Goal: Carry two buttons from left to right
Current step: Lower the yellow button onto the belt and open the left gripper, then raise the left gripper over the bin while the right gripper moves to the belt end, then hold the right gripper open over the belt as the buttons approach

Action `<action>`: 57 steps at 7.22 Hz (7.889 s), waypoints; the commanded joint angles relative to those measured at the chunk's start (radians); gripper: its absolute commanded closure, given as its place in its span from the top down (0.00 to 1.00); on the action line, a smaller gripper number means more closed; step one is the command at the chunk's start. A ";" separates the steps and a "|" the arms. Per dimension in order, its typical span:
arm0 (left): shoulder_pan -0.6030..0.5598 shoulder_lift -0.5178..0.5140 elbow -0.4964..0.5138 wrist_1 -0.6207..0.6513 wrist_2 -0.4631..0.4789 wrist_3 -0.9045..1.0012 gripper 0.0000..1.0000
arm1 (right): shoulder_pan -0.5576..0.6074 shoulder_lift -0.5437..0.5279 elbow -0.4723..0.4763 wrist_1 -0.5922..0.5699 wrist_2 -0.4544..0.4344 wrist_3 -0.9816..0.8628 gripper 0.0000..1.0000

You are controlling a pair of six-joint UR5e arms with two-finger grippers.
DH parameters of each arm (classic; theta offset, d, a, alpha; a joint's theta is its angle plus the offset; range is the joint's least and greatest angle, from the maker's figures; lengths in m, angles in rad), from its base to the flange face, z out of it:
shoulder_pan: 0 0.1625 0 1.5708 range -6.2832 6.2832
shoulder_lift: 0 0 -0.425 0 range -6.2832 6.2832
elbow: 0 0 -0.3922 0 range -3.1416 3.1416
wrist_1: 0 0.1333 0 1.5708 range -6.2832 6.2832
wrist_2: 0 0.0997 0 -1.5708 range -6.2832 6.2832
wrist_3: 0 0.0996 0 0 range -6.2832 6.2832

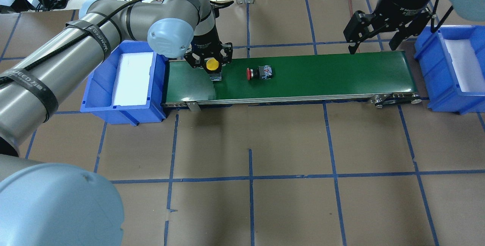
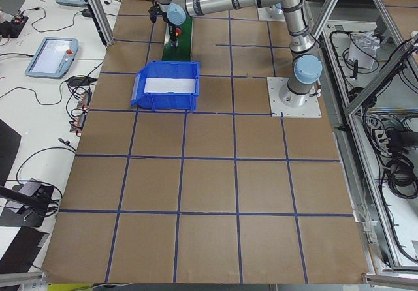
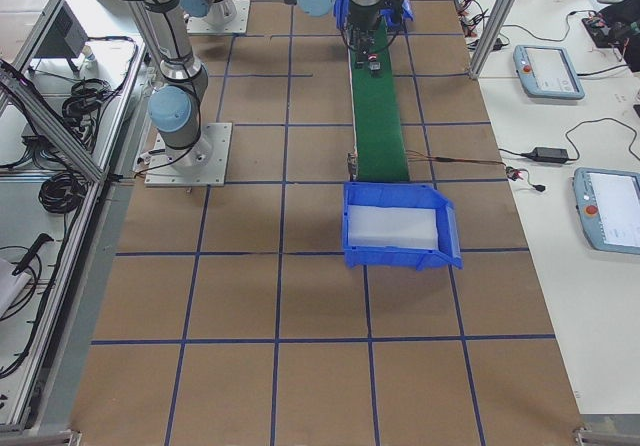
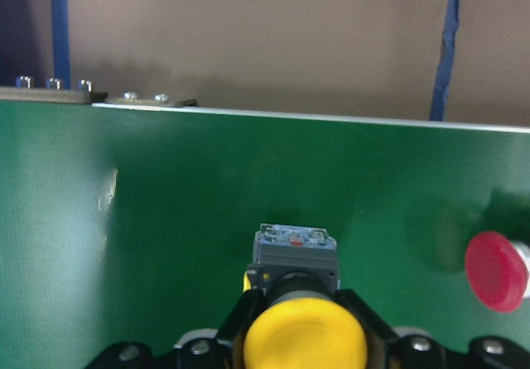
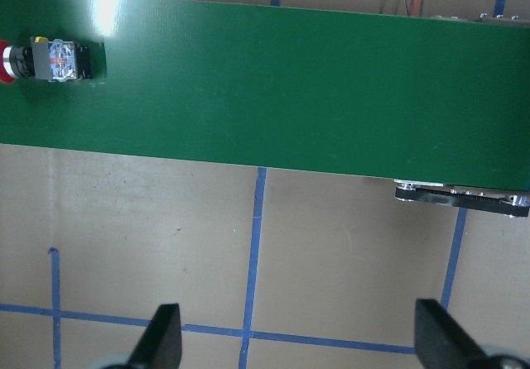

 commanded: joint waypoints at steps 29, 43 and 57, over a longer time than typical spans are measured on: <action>0.253 0.448 -0.039 -0.408 0.083 0.177 1.00 | -0.128 0.273 0.126 -0.483 -0.033 -1.635 0.99; 0.252 0.451 -0.053 -0.374 0.086 0.166 1.00 | -0.085 0.316 0.129 -0.519 -0.036 -1.615 0.98; 0.252 0.451 -0.053 -0.366 0.086 0.157 1.00 | -0.079 0.319 0.130 -0.521 -0.026 -1.594 0.98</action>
